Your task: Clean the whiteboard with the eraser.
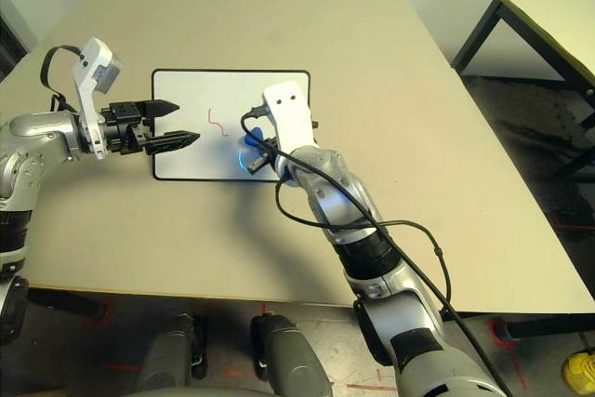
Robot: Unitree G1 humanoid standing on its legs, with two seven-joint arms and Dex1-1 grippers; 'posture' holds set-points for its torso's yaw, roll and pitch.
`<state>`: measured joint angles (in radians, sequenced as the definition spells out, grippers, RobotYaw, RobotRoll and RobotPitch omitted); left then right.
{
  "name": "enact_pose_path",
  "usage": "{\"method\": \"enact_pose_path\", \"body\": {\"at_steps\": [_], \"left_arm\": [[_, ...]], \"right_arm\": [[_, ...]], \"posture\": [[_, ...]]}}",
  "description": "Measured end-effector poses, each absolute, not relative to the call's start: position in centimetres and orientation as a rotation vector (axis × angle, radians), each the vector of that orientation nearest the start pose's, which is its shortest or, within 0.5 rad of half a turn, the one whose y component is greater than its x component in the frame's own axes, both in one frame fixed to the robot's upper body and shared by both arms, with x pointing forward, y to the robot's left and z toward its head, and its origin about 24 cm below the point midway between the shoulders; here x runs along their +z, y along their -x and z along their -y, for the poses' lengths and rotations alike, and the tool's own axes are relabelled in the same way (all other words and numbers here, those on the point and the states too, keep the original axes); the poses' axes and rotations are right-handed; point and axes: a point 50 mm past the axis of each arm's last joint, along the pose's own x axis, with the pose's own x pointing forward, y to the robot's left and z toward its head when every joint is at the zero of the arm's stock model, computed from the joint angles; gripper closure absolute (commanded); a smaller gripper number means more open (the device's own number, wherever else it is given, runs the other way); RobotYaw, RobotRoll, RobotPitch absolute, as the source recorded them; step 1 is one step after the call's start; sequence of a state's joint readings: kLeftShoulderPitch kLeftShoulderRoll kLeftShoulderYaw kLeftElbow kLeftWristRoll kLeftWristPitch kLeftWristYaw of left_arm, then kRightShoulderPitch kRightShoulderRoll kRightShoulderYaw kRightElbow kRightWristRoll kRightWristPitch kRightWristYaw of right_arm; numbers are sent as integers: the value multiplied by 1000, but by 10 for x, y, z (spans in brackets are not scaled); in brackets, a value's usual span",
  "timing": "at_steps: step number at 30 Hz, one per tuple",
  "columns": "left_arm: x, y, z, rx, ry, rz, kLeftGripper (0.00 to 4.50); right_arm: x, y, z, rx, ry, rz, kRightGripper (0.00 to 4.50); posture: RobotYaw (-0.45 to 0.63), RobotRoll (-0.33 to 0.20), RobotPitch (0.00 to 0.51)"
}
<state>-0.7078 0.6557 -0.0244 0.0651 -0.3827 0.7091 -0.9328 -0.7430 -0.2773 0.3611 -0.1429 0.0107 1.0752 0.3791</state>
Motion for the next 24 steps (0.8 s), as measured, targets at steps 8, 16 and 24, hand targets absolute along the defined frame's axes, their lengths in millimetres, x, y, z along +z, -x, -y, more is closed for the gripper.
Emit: {"method": "enact_pose_path", "body": {"at_steps": [8, 16, 24], "left_arm": [[198, -327, -195, -903, -222, -207, 0], [190, -323, -192, -907, -208, -217, 0], [190, -322, -190, -907, -208, -217, 0]], "right_arm": [[168, -328, 49, 663, 525, -306, 4332], [184, -344, 39, 663, 553, -249, 4332], [171, -337, 38, 693, 538, -260, 4332]], "posture": [[-16, 0, 110], [-12, 0, 108], [-13, 0, 113]]}}
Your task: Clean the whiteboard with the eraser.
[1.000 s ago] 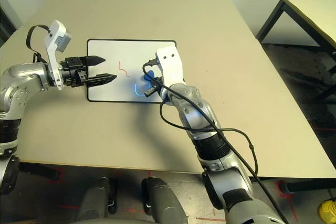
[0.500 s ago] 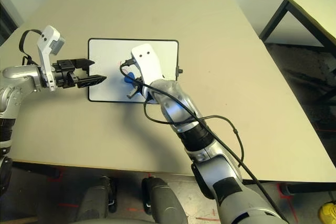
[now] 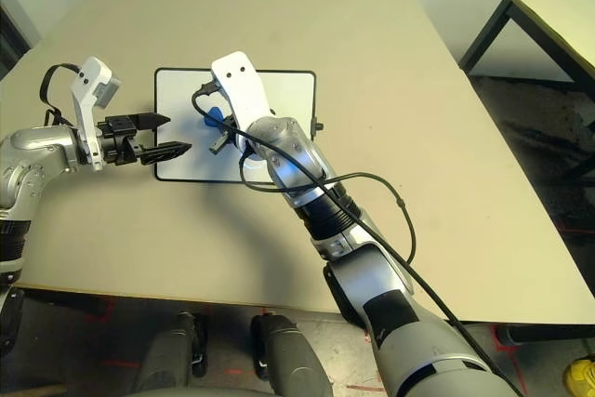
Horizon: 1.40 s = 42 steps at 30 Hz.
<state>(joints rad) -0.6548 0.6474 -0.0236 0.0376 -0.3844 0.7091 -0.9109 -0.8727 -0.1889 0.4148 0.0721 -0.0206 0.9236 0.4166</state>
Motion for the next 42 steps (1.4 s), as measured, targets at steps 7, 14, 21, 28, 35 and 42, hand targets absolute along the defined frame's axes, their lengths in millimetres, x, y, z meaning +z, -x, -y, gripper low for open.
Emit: {"method": "enact_pose_path", "body": {"at_steps": [7, 14, 21, 28, 35, 42], "left_arm": [[189, -322, -190, -907, -203, -222, 0], [189, -321, -190, -910, -201, -224, 0], [189, -321, -190, -911, -200, -226, 0], [190, -321, -189, -913, -200, -227, 0], [190, -320, -188, -914, -201, -225, 0], [190, -320, -189, -916, -201, -226, 0]], "right_arm": [[151, -323, 33, 753, 546, -330, 4332], [184, -347, 37, 657, 512, -247, 4341], [204, -355, 36, 628, 483, -171, 4353], [177, -343, 30, 693, 482, -223, 4370], [161, -337, 27, 733, 506, -267, 4377], [179, -356, 34, 658, 508, -260, 4383]], "posture": [[-19, 0, 118], [-21, 0, 117], [-17, 0, 122], [-15, 0, 122], [-15, 0, 129], [-16, 0, 128]]}}
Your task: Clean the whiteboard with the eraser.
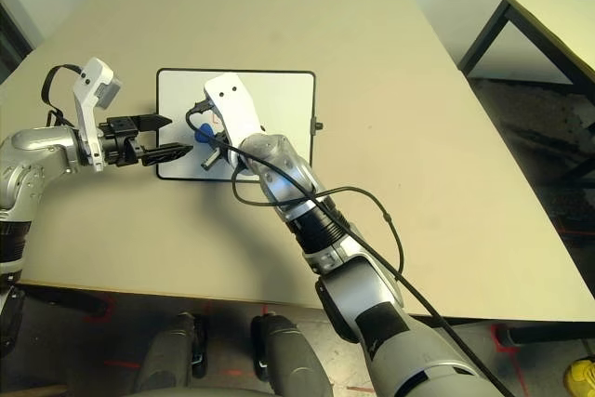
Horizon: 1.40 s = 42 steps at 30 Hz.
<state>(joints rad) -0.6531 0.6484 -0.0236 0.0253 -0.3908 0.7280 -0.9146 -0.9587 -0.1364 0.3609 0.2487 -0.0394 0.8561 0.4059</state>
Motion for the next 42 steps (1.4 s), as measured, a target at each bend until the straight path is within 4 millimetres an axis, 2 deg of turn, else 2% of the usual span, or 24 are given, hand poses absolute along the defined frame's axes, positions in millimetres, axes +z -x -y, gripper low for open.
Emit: {"method": "enact_pose_path", "body": {"at_steps": [4, 8, 17, 27, 30, 42], "left_arm": [[190, -320, -189, -921, -202, -226, 0], [189, -320, -189, -920, -199, -230, 0], [192, -322, -190, -918, -201, -226, 0], [197, -323, -189, -921, -205, -223, 0], [197, -322, -188, -923, -203, -227, 0], [200, -319, -184, -930, -204, -231, 0]], "right_arm": [[193, -365, 41, 603, 482, -221, 4383], [195, -365, 40, 609, 472, -199, 4383], [178, -353, 31, 666, 476, -221, 4384], [202, -378, 49, 562, 455, -173, 4385], [200, -376, 47, 570, 455, -167, 4385], [164, -347, 29, 693, 491, -233, 4386]], "posture": [[-18, 0, 127], [-20, 0, 130], [-19, 0, 135], [-16, 0, 139], [-17, 0, 142], [-12, 0, 146]]}}
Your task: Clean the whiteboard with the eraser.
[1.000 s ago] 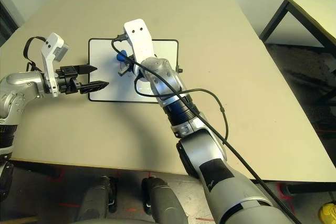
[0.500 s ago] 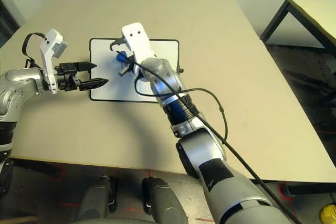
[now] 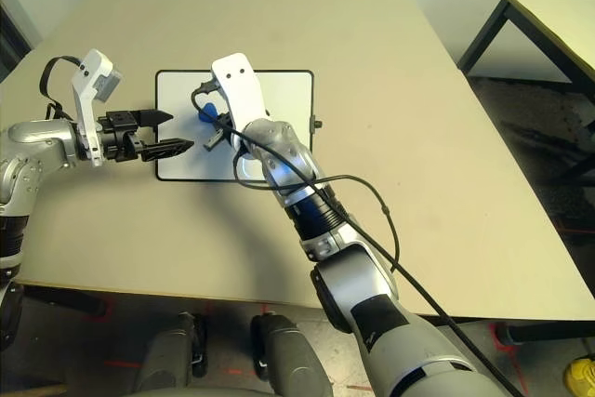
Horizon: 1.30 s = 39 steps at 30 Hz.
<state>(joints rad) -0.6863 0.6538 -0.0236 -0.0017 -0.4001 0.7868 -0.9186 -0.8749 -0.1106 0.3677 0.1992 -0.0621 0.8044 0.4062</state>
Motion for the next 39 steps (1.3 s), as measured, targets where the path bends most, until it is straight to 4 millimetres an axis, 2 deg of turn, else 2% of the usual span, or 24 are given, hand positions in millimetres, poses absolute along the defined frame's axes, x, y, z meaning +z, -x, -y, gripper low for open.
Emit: {"method": "enact_pose_path", "body": {"at_steps": [5, 11, 17, 20, 30, 35, 39], "left_arm": [[200, -319, -184, -927, -202, -235, 0], [202, -320, -184, -924, -204, -231, 0], [203, -320, -184, -924, -206, -228, 0], [203, -320, -183, -925, -206, -226, 0], [205, -320, -187, -913, -211, -229, 0], [205, -327, -201, -856, -219, -243, 0], [207, -329, -203, -850, -222, -232, 0]], "right_arm": [[166, -349, 28, 691, 498, -235, 4386], [190, -367, 36, 620, 478, -196, 4398], [202, -373, 40, 589, 455, -156, 4398], [200, -371, 39, 595, 451, -153, 4399], [173, -356, 28, 655, 478, -190, 4403], [169, -355, 28, 658, 489, -199, 4403], [170, -356, 28, 652, 496, -201, 4403]], "posture": [[-14, 0, 146], [-15, 0, 144], [-16, 0, 144], [-11, 0, 148], [-3, 0, 145], [-3, 0, 140], [-3, 0, 137]]}}
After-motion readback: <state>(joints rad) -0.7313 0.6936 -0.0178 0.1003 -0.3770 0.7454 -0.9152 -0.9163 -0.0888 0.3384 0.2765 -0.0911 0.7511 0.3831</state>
